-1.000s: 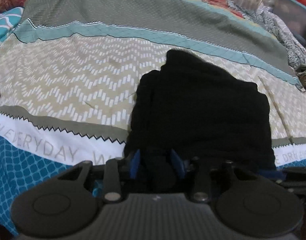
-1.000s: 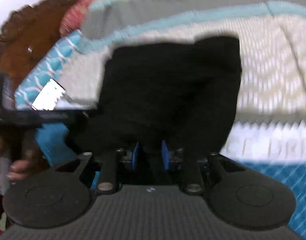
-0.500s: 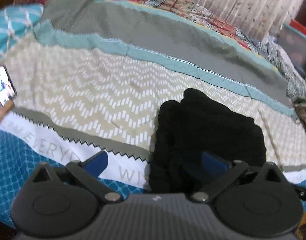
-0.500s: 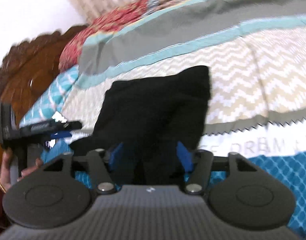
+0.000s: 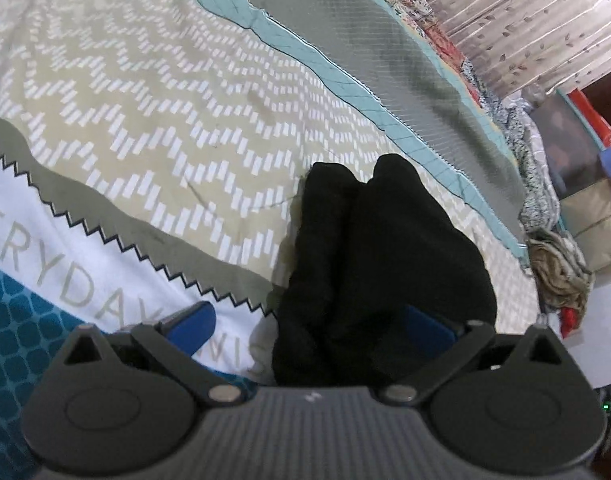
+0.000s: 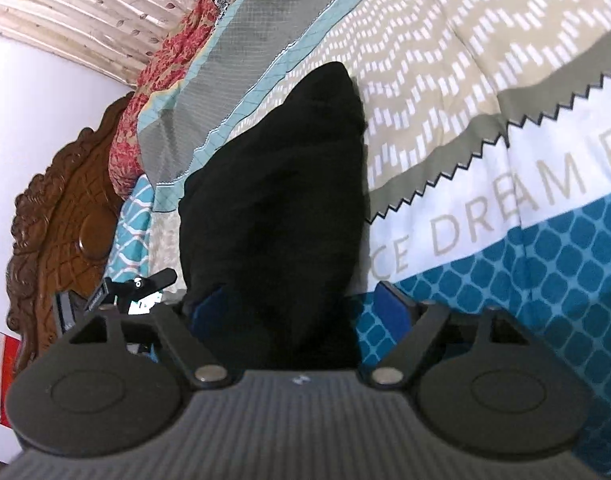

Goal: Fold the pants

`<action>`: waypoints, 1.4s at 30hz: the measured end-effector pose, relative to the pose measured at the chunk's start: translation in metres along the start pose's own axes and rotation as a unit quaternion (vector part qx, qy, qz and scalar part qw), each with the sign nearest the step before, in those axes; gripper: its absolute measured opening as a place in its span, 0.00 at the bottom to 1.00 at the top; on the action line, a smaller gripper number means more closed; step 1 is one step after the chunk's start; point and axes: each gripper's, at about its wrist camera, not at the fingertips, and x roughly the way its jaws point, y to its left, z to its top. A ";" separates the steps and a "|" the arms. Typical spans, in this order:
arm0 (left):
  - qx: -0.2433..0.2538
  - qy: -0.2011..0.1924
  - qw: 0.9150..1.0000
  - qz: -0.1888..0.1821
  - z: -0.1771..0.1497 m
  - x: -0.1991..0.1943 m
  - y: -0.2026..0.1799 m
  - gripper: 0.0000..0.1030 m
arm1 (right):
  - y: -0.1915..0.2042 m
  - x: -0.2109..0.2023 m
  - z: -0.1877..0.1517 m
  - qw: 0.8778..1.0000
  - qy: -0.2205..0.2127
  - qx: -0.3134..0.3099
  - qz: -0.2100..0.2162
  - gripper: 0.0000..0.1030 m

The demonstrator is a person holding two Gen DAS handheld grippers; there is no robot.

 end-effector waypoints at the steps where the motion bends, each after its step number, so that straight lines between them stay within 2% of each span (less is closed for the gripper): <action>1: -0.004 0.000 1.000 -0.004 0.000 0.000 0.002 1.00 | -0.001 -0.002 0.000 1.000 0.001 0.002 0.000 0.83; 3: -0.010 0.000 1.000 -0.016 -0.002 -0.002 0.000 1.00 | -0.001 -0.003 -0.001 1.000 -0.002 -0.001 -0.001 0.87; 5: -0.021 0.022 0.998 -0.059 -0.003 0.002 -0.002 1.00 | 0.003 -0.003 -0.003 1.000 -0.006 -0.008 -0.002 0.90; 6: -0.029 0.036 0.996 -0.081 -0.006 0.006 -0.004 1.00 | 0.004 -0.002 -0.004 1.000 -0.008 -0.012 0.000 0.96; 7: -0.025 0.038 0.995 -0.084 -0.009 0.008 -0.008 1.00 | 0.003 -0.002 -0.006 1.000 -0.014 -0.015 0.011 0.99; 8: -0.011 0.035 0.997 -0.069 -0.012 0.011 -0.013 1.00 | 0.003 -0.001 -0.008 0.999 -0.017 -0.023 0.022 1.00; 12: 0.018 0.041 0.998 -0.041 -0.021 0.024 -0.020 1.00 | 0.012 0.003 -0.016 0.998 -0.022 -0.060 0.005 1.00; 17: 0.041 0.039 0.998 -0.034 -0.023 0.025 -0.024 1.00 | 0.014 0.007 -0.011 0.998 -0.016 -0.054 -0.007 1.00; 23: 0.031 0.047 0.998 -0.028 -0.017 0.030 -0.027 1.00 | 0.021 0.017 -0.002 0.999 -0.019 -0.045 -0.006 1.00; 25: 0.026 0.047 0.998 -0.031 -0.014 0.031 -0.024 1.00 | 0.027 0.027 0.001 0.999 -0.005 -0.051 0.009 0.92; 26: 0.025 0.046 0.998 -0.032 -0.014 0.032 -0.023 1.00 | 0.028 0.033 0.000 0.999 0.009 -0.049 0.016 0.81; 27: 0.025 0.044 0.998 -0.031 -0.015 0.032 -0.023 0.99 | 0.032 0.040 0.000 0.998 0.024 -0.048 0.017 0.77; 29: 0.034 0.038 0.998 -0.026 -0.018 0.031 -0.024 0.98 | 0.044 0.042 -0.004 0.996 0.026 -0.079 0.014 0.77; 32: 0.044 0.027 0.998 -0.022 -0.023 0.028 -0.025 0.96 | 0.044 0.033 -0.006 0.995 0.015 -0.090 0.045 0.77; 33: 0.045 0.024 0.999 -0.018 -0.024 0.028 -0.026 0.93 | 0.036 0.032 -0.004 0.996 0.012 -0.071 0.045 0.78; 35: 0.053 0.021 0.998 0.000 -0.027 0.027 -0.033 0.81 | 0.015 0.039 -0.001 0.999 0.012 -0.024 0.022 0.78; 36: 0.059 0.025 0.998 0.004 -0.027 0.028 -0.039 0.72 | 0.008 0.043 0.001 0.999 0.017 -0.013 0.029 0.75; 37: 0.064 0.024 0.998 0.011 -0.028 0.028 -0.045 0.68 | 0.010 0.043 0.004 0.999 0.019 -0.014 0.031 0.75; 38: 0.076 0.021 0.997 0.021 -0.028 0.026 -0.052 0.64 | 0.014 0.043 0.006 0.999 0.026 -0.021 0.029 0.63; 40: 0.100 0.011 0.994 0.039 -0.028 0.021 -0.069 0.54 | 0.030 0.044 0.010 0.998 0.031 -0.055 0.018 0.57; 42: 0.115 -0.005 0.992 0.047 -0.026 0.013 -0.085 0.48 | 0.051 0.036 0.013 0.994 0.019 -0.106 0.023 0.51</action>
